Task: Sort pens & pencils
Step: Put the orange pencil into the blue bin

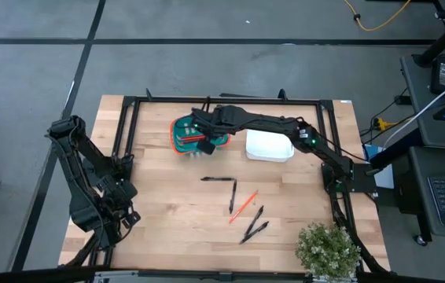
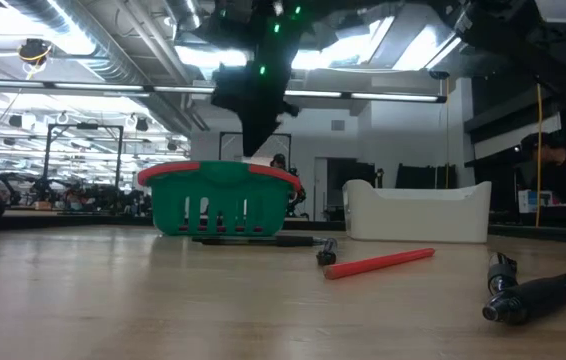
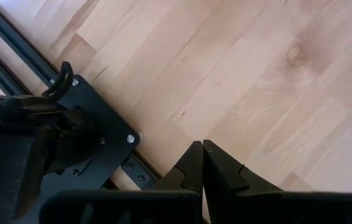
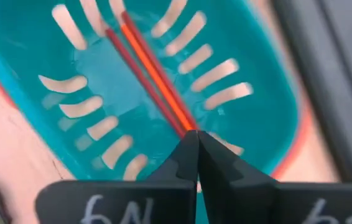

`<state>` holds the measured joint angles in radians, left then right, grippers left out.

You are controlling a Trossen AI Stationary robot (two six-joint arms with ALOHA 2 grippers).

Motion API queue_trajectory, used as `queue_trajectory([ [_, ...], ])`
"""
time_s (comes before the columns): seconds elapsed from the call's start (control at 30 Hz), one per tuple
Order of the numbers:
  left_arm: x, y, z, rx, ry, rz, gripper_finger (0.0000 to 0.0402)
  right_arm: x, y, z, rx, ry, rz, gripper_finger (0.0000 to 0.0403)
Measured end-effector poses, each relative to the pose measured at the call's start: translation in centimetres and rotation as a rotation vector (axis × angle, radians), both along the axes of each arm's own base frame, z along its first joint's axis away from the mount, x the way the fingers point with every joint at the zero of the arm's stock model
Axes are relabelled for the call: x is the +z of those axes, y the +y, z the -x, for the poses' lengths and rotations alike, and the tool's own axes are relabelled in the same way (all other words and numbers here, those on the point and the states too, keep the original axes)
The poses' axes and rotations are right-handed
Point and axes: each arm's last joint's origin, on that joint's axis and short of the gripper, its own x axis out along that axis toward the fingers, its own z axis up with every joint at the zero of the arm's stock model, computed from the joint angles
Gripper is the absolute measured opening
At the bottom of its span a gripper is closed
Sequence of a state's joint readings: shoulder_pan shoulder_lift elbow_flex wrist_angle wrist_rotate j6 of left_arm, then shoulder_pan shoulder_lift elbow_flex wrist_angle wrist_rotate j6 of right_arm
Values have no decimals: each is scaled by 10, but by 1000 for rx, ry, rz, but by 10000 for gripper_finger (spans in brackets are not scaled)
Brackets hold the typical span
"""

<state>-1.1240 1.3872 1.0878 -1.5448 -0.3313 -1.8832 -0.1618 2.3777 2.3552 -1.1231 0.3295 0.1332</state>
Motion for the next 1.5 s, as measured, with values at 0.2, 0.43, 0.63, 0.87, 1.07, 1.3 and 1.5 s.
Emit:
queue_trajectory([
  [0.2, 0, -1, 0, 0, -5, 10, 0, 52, 32, 16, 31, -111, 19, 9],
  [0.43, -1, -3, -2, -2, -15, 34, 0, 80, 104, 37, 68, -154, -380, 10],
  [0.63, -3, -12, -6, -77, -49, 109, 0, 67, 154, 58, -40, 81, -573, 10],
  [0.87, -1, -35, -35, -355, -265, 221, 0, 69, 189, 80, -98, 167, -490, 10],
  [1.07, -19, -41, -98, -438, -320, 261, 0, 99, 195, 99, -81, 45, -339, 10],
  [1.3, -48, -14, -169, -383, -316, 344, 0, 165, 171, 142, -82, -234, 21, 10],
  [1.5, -47, 24, -224, -347, -400, 378, 0, 213, 154, 173, -15, -415, 132, 10],
])
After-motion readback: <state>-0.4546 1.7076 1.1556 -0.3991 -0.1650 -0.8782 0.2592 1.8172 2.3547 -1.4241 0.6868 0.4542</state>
